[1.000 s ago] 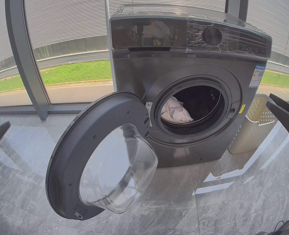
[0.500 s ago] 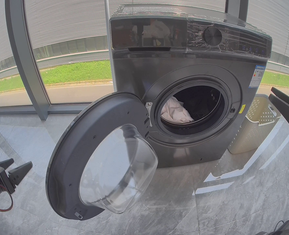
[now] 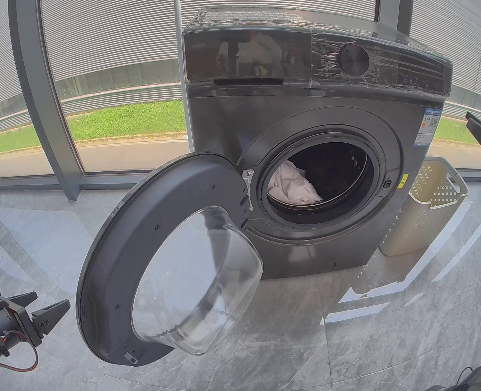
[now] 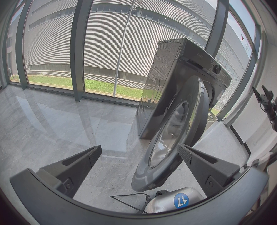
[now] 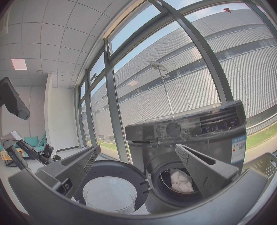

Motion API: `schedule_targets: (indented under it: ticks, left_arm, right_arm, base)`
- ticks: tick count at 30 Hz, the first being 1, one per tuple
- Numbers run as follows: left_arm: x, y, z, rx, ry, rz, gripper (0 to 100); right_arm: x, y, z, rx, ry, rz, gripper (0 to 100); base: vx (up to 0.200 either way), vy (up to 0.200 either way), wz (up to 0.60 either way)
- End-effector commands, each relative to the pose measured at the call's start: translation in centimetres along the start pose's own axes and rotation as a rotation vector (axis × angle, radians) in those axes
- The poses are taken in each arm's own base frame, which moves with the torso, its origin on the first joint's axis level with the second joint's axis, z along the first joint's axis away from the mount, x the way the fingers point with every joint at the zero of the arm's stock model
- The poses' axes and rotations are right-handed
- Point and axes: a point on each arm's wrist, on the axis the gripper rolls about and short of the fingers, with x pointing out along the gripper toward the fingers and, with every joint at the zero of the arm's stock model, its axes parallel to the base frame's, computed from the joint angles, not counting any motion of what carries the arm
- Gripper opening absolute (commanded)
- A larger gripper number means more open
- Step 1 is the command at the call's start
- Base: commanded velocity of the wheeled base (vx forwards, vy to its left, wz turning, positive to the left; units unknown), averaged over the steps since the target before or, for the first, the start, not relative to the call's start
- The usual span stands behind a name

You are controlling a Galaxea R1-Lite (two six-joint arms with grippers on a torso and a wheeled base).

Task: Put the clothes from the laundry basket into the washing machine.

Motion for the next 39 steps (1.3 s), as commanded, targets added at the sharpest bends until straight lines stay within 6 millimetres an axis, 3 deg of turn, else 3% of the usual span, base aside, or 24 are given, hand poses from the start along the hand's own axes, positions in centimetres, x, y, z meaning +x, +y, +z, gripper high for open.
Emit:
schedule_targets:
  ticks: [1, 8, 25, 39]
  left_arm:
    - [0.3, 0.0, -0.4, -0.002, 0.028, -0.018, 100]
    - [0.8, -0.2, -1.0, 0.002, 0.081, -0.059, 100]
    - [2.8, -1.2, -0.3, 0.062, 0.150, -0.199, 100]
    - [3.4, -1.6, 5.0, 0.063, -0.148, -0.099, 100]
  right_arm:
    - [0.0, 0.3, 1.0, -0.019, -0.032, 0.008, 100]
    - [0.1, 0.3, 1.3, -0.025, -0.043, 0.010, 100]
    - [0.1, 0.4, 1.8, -0.033, -0.058, 0.014, 100]
    - [0.1, 0.4, 1.7, -0.031, -0.056, 0.013, 100]
  base:
    - [0.000, 0.000, 0.00]
    - [0.000, 0.000, 0.00]
    - [0.000, 0.000, 0.00]
    - [0.000, 0.000, 0.00]
